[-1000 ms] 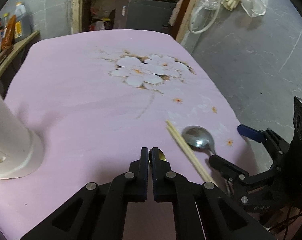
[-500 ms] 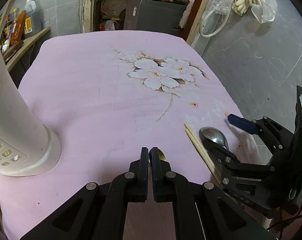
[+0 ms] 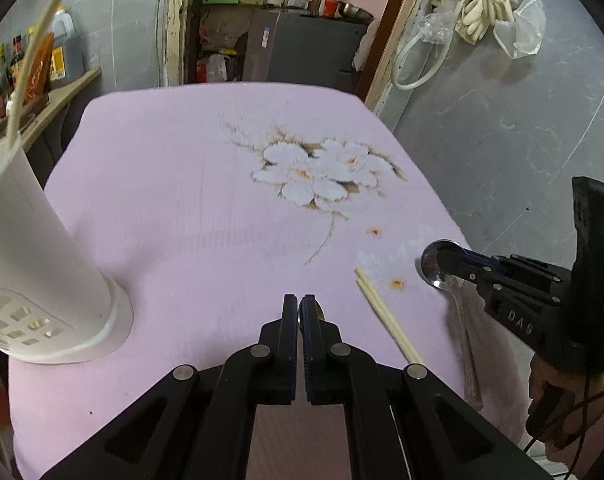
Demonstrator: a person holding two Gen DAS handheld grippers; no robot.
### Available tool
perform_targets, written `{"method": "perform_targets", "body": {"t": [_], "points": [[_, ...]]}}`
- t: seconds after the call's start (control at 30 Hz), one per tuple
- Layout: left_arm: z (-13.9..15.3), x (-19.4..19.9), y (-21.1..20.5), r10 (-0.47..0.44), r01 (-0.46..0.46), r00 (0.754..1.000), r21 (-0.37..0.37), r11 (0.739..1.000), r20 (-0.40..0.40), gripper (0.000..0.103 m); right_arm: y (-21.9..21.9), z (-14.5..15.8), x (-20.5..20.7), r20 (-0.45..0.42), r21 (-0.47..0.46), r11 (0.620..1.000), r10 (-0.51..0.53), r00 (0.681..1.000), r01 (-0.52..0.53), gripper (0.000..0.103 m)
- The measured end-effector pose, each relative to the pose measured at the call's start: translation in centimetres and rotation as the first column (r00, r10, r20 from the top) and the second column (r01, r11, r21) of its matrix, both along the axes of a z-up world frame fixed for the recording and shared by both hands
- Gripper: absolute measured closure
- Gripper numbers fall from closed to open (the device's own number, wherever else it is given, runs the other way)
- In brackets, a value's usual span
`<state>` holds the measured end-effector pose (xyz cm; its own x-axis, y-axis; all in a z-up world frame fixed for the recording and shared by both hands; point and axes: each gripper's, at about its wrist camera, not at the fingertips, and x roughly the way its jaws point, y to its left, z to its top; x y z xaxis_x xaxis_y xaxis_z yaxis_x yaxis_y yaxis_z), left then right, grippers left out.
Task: Organize utensils
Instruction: 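Lift and carry the gold and silver spoons over the white caddy with both tools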
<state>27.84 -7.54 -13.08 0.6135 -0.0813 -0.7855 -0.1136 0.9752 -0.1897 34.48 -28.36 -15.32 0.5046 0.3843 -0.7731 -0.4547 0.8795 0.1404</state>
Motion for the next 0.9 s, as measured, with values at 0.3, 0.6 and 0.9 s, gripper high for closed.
{"method": "perform_targets", "body": {"t": [0.3, 0.6, 0.9], "points": [[3.1, -0.9, 0.0, 0.019, -0.026, 0.994, 0.067, 0.997, 0.107, 0.1, -2.0, 1.7, -0.9, 0.047, 0.151, 0.985, -0.087, 0.995, 0.079, 0.098], [7.4, -2.7, 0.7, 0.046, -0.086, 0.969, 0.16, 0.983, 0.241, 0.1, -0.4, 6.9, -3.9, 0.264, 0.19, 0.979, -0.121, 0.957, 0.071, 0.098], [12.9, -5.2, 3.6, 0.062, -0.131, 0.944, 0.194, 0.972, 0.324, 0.1, 3.7, 13.2, -6.0, 0.412, 0.244, 0.969, -0.138, 0.901, 0.037, 0.098]]}}
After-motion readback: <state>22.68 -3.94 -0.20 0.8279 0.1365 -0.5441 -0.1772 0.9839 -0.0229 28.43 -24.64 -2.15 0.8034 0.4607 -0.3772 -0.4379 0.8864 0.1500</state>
